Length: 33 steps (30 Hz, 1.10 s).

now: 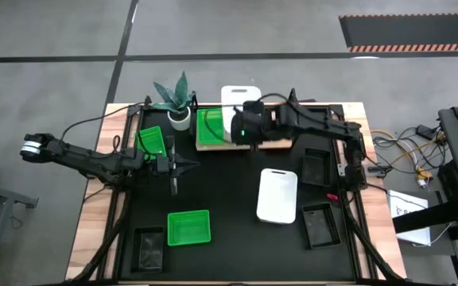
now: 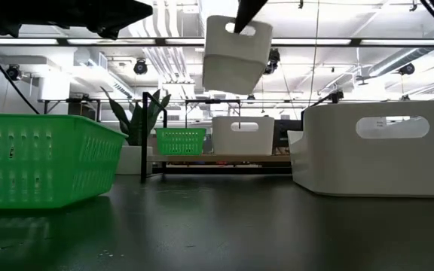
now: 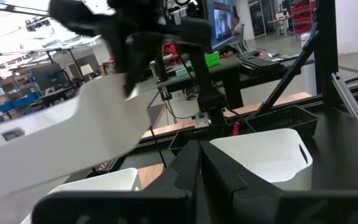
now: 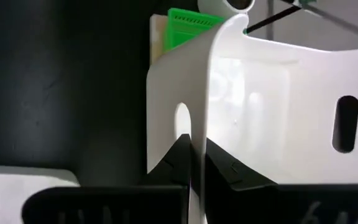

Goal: Stack baskets on shelf by color
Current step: Stack the left white bin into the white bin on the shelf

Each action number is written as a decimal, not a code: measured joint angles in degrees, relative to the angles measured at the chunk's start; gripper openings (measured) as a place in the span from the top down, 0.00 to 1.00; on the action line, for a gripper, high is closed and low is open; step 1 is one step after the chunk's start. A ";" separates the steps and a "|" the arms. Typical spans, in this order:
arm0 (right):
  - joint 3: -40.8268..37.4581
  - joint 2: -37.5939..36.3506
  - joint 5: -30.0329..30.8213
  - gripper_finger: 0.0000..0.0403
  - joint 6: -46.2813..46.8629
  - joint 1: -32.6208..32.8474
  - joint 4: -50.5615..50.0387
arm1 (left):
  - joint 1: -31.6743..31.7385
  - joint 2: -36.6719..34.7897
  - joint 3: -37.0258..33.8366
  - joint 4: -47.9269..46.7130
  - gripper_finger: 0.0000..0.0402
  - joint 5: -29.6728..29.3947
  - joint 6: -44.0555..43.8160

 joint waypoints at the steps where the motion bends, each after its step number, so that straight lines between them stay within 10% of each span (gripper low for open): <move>1: -0.13 0.00 -1.30 0.98 -0.65 -1.27 0.65 | 0.00 0.00 0.00 0.01 1.00 0.00 0.00; 10: -6.05 0.00 -7.75 0.98 -4.07 -8.32 4.83 | 0.00 0.00 0.00 0.03 1.00 0.01 0.03; 33: -16.56 0.00 -2.11 0.98 -4.96 -9.92 11.66 | 0.00 0.09 0.00 0.03 1.00 0.01 0.00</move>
